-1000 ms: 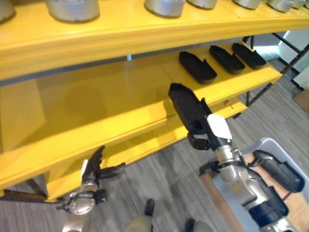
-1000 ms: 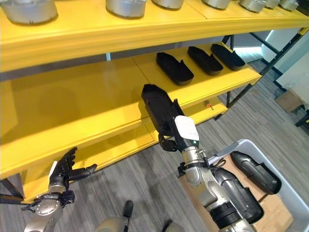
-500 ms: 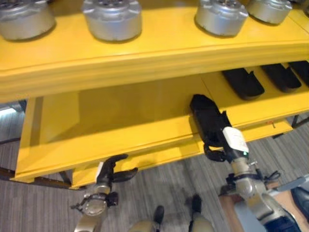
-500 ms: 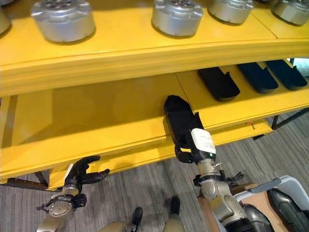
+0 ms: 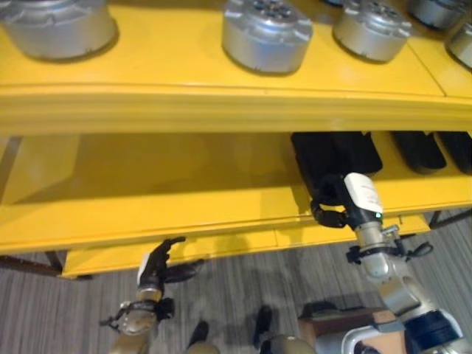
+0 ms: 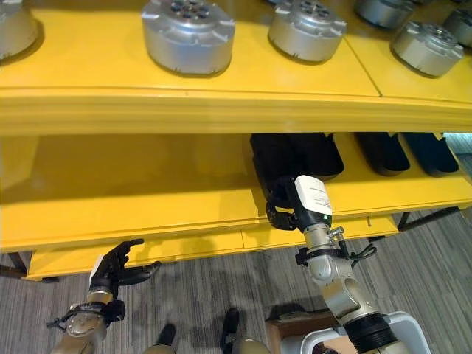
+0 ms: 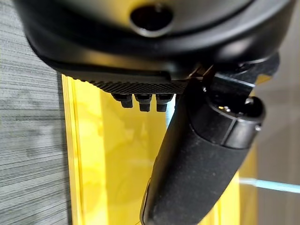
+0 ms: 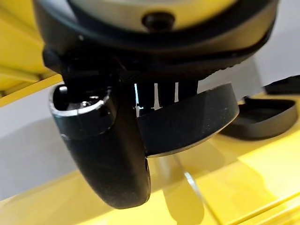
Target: Move parts from the plastic box to the shelf.
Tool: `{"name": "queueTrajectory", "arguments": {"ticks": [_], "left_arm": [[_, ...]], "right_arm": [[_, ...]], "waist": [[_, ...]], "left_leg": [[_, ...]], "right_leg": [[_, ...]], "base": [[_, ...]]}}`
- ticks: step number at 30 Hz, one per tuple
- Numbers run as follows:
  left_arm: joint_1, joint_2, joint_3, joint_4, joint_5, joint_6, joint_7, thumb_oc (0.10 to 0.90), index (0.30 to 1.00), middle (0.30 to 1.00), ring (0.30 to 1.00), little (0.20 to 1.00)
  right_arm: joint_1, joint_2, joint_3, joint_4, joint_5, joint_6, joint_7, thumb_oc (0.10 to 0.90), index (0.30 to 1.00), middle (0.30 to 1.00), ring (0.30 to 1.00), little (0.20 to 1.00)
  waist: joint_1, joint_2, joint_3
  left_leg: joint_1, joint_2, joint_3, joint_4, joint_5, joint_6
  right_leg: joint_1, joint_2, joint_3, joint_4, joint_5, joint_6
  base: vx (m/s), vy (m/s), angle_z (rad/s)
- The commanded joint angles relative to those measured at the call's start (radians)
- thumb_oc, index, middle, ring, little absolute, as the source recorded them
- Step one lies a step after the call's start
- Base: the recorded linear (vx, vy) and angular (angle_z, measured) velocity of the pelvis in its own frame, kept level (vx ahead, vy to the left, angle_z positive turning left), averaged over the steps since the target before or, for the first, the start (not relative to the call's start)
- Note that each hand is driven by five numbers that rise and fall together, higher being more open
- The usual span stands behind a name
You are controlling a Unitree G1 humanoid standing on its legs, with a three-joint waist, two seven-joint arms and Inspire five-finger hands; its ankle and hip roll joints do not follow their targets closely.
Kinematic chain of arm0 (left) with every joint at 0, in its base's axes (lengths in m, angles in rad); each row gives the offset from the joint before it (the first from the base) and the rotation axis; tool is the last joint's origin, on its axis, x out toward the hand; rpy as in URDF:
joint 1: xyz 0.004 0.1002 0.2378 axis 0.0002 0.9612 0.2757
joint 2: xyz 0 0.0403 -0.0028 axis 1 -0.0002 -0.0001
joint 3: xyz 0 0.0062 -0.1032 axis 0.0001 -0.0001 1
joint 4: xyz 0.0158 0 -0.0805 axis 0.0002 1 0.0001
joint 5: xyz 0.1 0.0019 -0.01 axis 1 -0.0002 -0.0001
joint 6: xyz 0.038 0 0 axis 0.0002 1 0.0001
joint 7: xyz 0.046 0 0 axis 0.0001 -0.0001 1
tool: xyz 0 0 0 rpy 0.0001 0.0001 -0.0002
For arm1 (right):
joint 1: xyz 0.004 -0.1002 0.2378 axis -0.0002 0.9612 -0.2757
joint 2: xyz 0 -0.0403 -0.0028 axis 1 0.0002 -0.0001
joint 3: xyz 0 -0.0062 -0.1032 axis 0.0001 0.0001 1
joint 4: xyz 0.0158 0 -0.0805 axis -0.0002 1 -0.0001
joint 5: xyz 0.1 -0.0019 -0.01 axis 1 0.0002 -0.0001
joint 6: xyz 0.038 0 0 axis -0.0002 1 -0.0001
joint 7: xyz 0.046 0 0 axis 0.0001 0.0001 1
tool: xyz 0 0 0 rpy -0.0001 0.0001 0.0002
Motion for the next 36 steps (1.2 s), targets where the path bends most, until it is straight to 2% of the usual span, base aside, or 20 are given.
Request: {"name": "queueTrajectory", "arguments": {"ticks": [1, 3, 4, 7, 8, 9, 10, 11, 13, 14, 15, 22, 29, 30, 36], "left_arm": [[-0.043, 0.031, 0.000, -0.113, -0.025, -0.104, 0.009, 0.900, 1.000, 1.000, 1.000, 1.000], [-0.041, 0.031, -0.001, -0.113, -0.027, -0.104, 0.009, 0.900, 1.000, 1.000, 1.000, 1.000], [-0.040, 0.031, -0.003, -0.112, -0.027, -0.106, 0.008, 0.900, 1.000, 1.000, 1.000, 1.000], [-0.059, 0.028, -0.021, -0.111, -0.034, -0.107, 0.004, 0.900, 1.000, 1.000, 1.000, 1.000], [-0.068, 0.028, -0.028, -0.114, -0.039, -0.107, 0.004, 0.900, 1.000, 1.000, 1.000, 1.000], [-0.075, 0.028, -0.035, -0.116, -0.040, -0.105, 0.002, 0.900, 1.000, 1.000, 1.000, 1.000], [-0.106, 0.030, -0.057, -0.114, -0.042, -0.103, 0.002, 0.900, 1.000, 1.000, 1.000, 1.000], [-0.123, 0.032, -0.067, -0.105, -0.037, -0.101, 0.001, 0.900, 1.000, 1.000, 1.000, 1.000], [-0.116, 0.032, -0.063, -0.100, -0.038, -0.103, 0.000, 0.900, 1.000, 1.000, 1.000, 1.000], [-0.111, 0.034, -0.057, -0.096, -0.036, -0.103, 0.001, 0.900, 1.000, 1.000, 1.000, 1.000], [-0.112, 0.037, -0.052, -0.099, -0.041, -0.102, -0.004, 0.900, 1.000, 1.000, 1.000, 1.000], [-0.098, 0.060, -0.044, -0.119, -0.040, -0.104, -0.009, 0.900, 1.000, 1.000, 1.000, 1.000], [-0.094, 0.076, -0.041, -0.141, -0.050, -0.103, 0.002, 0.900, 1.000, 1.000, 1.000, 1.000], [-0.094, 0.084, -0.053, -0.147, -0.060, -0.105, 0.003, 0.900, 1.000, 1.000, 1.000, 1.000], [-0.093, 0.097, -0.064, -0.158, -0.072, -0.107, -0.001, 0.900, 1.000, 1.000, 1.000, 1.000]], "right_arm": [[-0.113, -0.055, -0.051, -0.107, 0.026, -0.083, -0.104, 0.400, 0.300, 0.300, 0.300, 0.300], [-0.122, -0.058, -0.044, -0.110, 0.027, -0.086, -0.103, 0.400, 0.300, 0.300, 0.300, 0.300], [-0.145, -0.067, -0.025, -0.114, 0.030, -0.094, -0.100, 0.400, 0.300, 0.300, 0.300, 0.300], [-0.180, -0.077, -0.003, -0.114, 0.033, -0.098, -0.105, 0.400, 0.300, 0.300, 0.300, 0.300], [-0.187, -0.080, -0.003, -0.117, 0.032, -0.096, -0.109, 0.400, 0.300, 0.300, 0.300, 0.300], [-0.191, -0.085, -0.003, -0.116, 0.029, -0.093, -0.111, 0.400, 0.300, 0.300, 0.300, 0.300], [-0.205, -0.097, -0.010, -0.106, 0.023, -0.071, -0.123, 0.400, 0.300, 0.300, 0.300, 0.300], [-0.211, -0.100, -0.014, -0.102, 0.016, -0.063, -0.131, 0.400, 0.300, 0.300, 0.300, 0.300], [-0.211, -0.084, -0.005, -0.100, 0.004, -0.054, -0.127, 0.400, 0.300, 0.300, 0.300, 0.300], [-0.213, -0.074, 0.004, -0.090, 0.001, -0.047, -0.117, 0.400, 0.300, 0.300, 0.300, 0.300], [-0.193, -0.063, -0.015, -0.093, 0.010, -0.046, -0.111, 0.400, 0.300, 0.300, 0.300, 0.300], [-0.187, -0.036, -0.009, -0.062, 0.008, -0.028, -0.091, 0.400, 0.300, 0.300, 0.300, 0.300], [-0.281, -0.014, 0.032, 0.025, 0.022, 0.002, -0.096, 0.400, 0.300, 0.300, 0.300, 0.300], [-0.363, 0.001, 0.068, 0.103, 0.037, 0.025, -0.110, 0.400, 0.300, 0.300, 0.300, 0.300], [-0.450, -0.001, 0.091, 0.174, 0.044, 0.047, -0.120, 0.400, 0.300, 0.300, 0.300, 0.300]], "waist": [[0.015, 0.044, -0.108], [0.017, 0.046, -0.108], [0.034, 0.048, -0.097], [0.054, 0.039, -0.055], [0.053, 0.036, -0.044], [0.049, 0.036, -0.036], [0.034, 0.044, -0.021], [0.023, 0.050, -0.016], [0.034, 0.050, -0.025], [0.043, 0.051, -0.030], [0.040, 0.048, -0.037], [0.066, 0.030, -0.024], [0.086, 0.027, 0.004], [0.098, 0.032, 0.020], [0.098, 0.044, 0.038]], "left_leg": [[-0.002, 0.137, 0.048, -0.044, 0.105, -0.024], [-0.011, 0.141, 0.042, -0.043, 0.119, -0.029], [-0.045, 0.141, 0.044, -0.018, 0.162, -0.041], [-0.131, 0.098, 0.027, 0.077, 0.200, -0.044], [-0.163, 0.091, 0.045, 0.091, 0.203, -0.039], [-0.187, 0.100, 0.074, 0.079, 0.214, -0.036], [-0.241, 0.140, 0.213, 0.006, 0.266, -0.033], [-0.270, 0.159, 0.293, -0.006, 0.301, -0.031], [-0.222, 0.167, 0.315, -0.012, 0.257, -0.014], [-0.211, 0.155, 0.302, 0.004, 0.244, -0.013], [-0.228, 0.139, 0.315, 0.064, 0.216, -0.002], [-0.243, 0.075, 0.303, 0.172, 0.128, 0.017], [-0.263, 0.052, 0.305, 0.197, 0.110, 0.027], [-0.281, 0.045, 0.305, 0.202, 0.110, 0.030], [-0.306, 0.037, 0.303, 0.221, 0.104, 0.031]], "right_leg": [[-0.100, -0.111, -0.017, 0.254, -0.139, 0.100], [-0.096, -0.109, -0.026, 0.253, -0.144, 0.095], [-0.076, -0.103, -0.035, 0.241, -0.155, 0.080], [-0.032, -0.118, -0.088, 0.201, -0.146, 0.067], [-0.021, -0.130, -0.112, 0.192, -0.148, 0.069], [-0.012, -0.140, -0.131, 0.193, -0.156, 0.070], [0.008, -0.165, -0.170, 0.202, -0.169, 0.080], [0.013, -0.175, -0.187, 0.210, -0.166, 0.087], [0.002, -0.183, -0.167, 0.242, -0.171, 0.093], [0.009, -0.187, -0.152, 0.244, -0.169, 0.095], [0.021, -0.212, -0.153, 0.249, -0.164, 0.102], [0.047, -0.259, -0.116, 0.252, -0.162, 0.120], [0.027, -0.275, -0.102, 0.243, -0.139, 0.132], [0.005, -0.278, -0.095, 0.239, -0.130, 0.133], [-0.025, -0.283, -0.081, 0.250, -0.125, 0.131]], "base": [[0.04, -0.092, 0.17], [0.03, -0.073, 0.22], [0.00, -0.075, 0.34], [-0.03, -0.079, 0.31], [-0.06, -0.012, 0.72], [-0.03, 0.095, 1.29], [-0.01, 0.171, 1.52], [0.03, 0.204, 1.52], [0.09, 0.161, 0.76], [0.15, 0.214, -0.18], [0.11, 0.164, -0.64], [0.07, 0.124, -0.15], [-0.01, 0.059, 0.01], [-0.06, 0.038, -0.08], [-0.05, 0.031, -0.10]]}}
